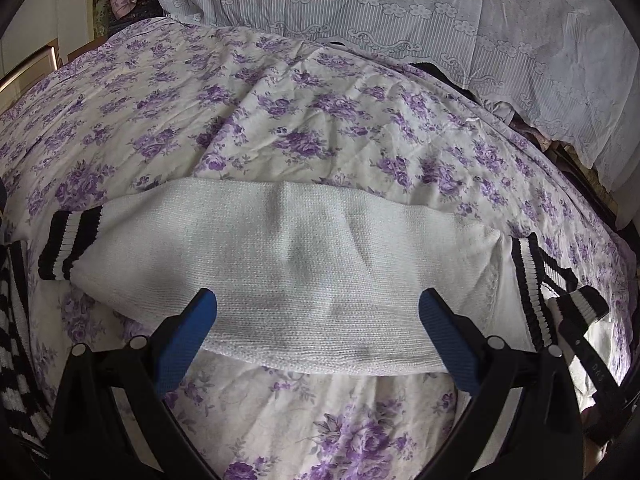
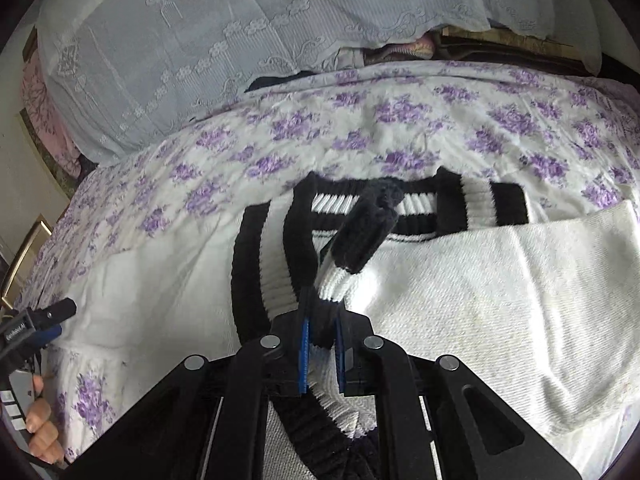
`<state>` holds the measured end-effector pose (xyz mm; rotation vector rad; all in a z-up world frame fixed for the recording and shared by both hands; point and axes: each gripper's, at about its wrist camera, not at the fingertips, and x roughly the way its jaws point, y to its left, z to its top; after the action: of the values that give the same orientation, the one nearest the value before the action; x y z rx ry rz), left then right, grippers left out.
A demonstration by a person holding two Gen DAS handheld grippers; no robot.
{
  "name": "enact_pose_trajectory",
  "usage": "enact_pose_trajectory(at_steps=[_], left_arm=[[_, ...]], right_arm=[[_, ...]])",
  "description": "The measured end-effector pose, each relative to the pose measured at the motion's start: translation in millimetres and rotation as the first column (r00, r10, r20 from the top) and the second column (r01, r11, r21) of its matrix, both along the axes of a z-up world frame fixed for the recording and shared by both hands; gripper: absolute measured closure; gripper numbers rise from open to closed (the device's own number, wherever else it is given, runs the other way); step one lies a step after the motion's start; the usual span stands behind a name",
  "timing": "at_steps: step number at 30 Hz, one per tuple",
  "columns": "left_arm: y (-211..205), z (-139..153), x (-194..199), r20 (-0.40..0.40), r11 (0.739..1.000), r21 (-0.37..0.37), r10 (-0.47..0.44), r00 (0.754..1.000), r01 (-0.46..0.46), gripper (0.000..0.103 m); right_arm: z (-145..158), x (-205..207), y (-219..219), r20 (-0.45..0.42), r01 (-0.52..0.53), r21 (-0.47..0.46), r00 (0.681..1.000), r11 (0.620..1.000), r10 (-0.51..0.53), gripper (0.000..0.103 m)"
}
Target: Fold small clothes
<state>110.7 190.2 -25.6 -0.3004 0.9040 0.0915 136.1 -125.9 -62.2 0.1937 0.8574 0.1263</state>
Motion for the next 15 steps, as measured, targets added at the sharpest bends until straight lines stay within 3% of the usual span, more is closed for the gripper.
enact_pose_trajectory(at_steps=[7, 9, 11, 15], left_arm=[[-4.9, -1.5, 0.6, -0.004, 1.0, 0.019, -0.01, 1.0, 0.01, 0.005], [-7.0, -1.3, 0.7, -0.002, 0.999, 0.03, -0.016, 1.0, 0.016, 0.005], [-9.7, -1.2, 0.5, -0.002, 0.999, 0.037, -0.027, 1.0, 0.027, 0.005], [-17.1, 1.5, -1.9, 0.016, 0.997, 0.048, -0.067, 0.998, 0.066, 0.005]], right_arm=[[-6.9, 5.6, 19.4, -0.04, -0.053, -0.096, 0.998, 0.994, 0.049, 0.089], [-7.3, 7.1, 23.9, -0.056, -0.085, -0.112, 0.995, 0.99, 0.08, 0.08], [-4.3, 4.3, 30.0, -0.066, -0.158, -0.109, 0.986, 0.981, 0.151, 0.056], [20.0, -19.5, 23.8, -0.021, -0.229, -0.083, 0.973, 0.97, 0.228, 0.055]])
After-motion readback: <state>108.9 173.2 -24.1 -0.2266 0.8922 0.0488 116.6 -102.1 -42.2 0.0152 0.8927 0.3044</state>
